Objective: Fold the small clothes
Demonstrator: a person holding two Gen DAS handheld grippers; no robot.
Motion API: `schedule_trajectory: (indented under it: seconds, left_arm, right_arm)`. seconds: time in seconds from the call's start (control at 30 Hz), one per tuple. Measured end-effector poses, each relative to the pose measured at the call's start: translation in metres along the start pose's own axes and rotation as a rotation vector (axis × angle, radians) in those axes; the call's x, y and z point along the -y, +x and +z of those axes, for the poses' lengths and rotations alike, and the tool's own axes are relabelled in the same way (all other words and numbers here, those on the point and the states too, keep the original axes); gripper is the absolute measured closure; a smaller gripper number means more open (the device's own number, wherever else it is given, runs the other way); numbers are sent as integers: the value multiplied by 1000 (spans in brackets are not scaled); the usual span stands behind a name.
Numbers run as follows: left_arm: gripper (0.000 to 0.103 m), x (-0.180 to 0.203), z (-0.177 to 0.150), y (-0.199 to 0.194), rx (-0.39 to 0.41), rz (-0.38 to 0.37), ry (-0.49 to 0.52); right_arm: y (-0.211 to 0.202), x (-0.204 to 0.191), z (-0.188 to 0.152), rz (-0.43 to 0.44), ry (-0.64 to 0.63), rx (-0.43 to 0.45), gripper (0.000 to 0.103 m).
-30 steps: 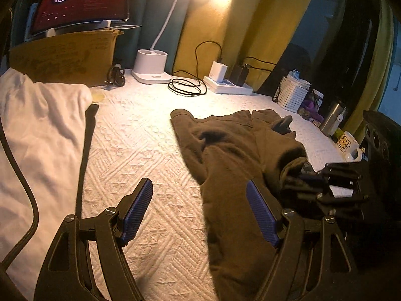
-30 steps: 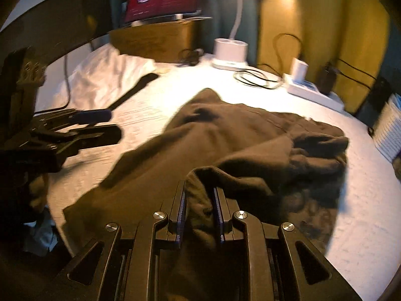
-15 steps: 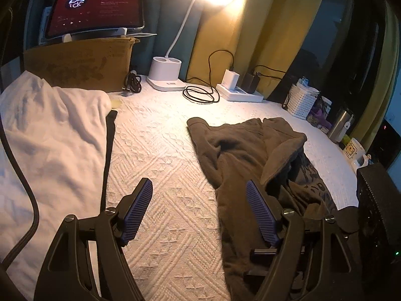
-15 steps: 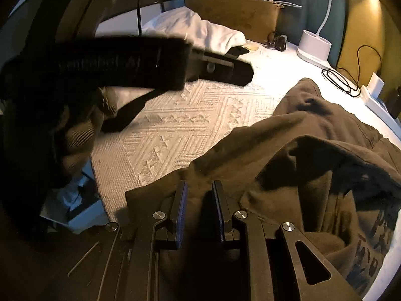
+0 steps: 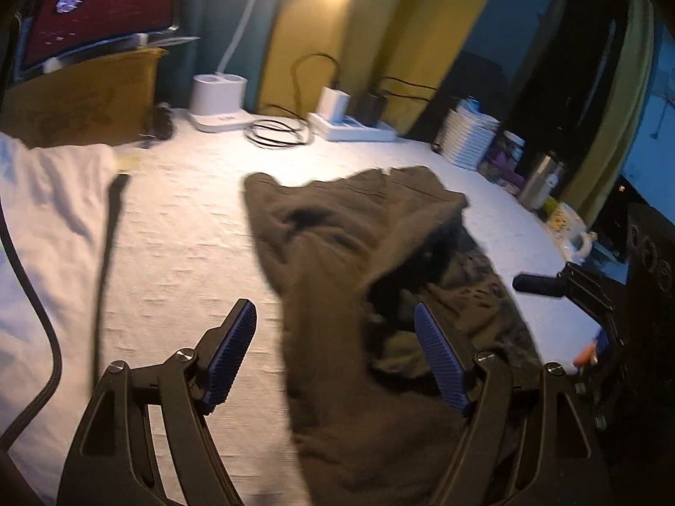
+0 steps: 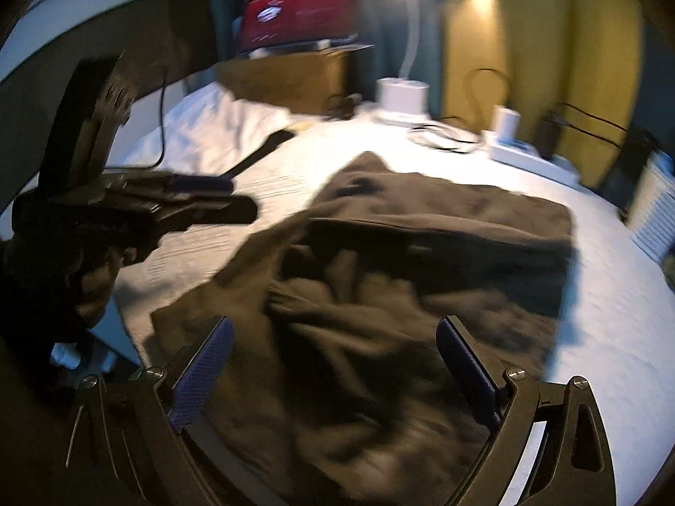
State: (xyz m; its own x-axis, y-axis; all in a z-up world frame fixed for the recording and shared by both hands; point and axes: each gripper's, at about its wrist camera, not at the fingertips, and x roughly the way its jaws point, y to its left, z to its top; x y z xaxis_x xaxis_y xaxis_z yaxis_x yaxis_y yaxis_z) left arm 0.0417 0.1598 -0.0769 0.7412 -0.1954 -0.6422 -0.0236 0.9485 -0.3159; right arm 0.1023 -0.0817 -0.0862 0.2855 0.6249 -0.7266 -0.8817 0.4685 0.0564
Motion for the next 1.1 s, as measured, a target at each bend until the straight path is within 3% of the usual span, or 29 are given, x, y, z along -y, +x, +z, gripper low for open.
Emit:
schedule_trajectory:
  seconds: [0.17,0.43,0.5,0.53,0.63,0.9,1.1]
  left_arm:
    - [25,42,-3,16,-56,-90,60]
    - [26,95,0,60,-127,-79,221]
    - [49,99,-3,70,-146,-74,249]
    - [75,99,-6,75,-178,-70,253]
    - [90,95,-14,65,-200,-73,245]
    - [94,60,-38,2,-187,98,142]
    - [93,45,-63,1,-253,122,75]
  right_arm:
    - [-11,60,-23,-108,146,10,6]
    - [-20,113,-54,-173,261,17,6]
    - [-18,118,-57,-160,278,20,6]
    - [-17,119,-59,-149,284,23,6]
    - [-13,117,-61,-116,284,26,6]
    - [16,86,-55,-24,196,-16,6]
    - [35,60,-54,-47,86,-86,6]
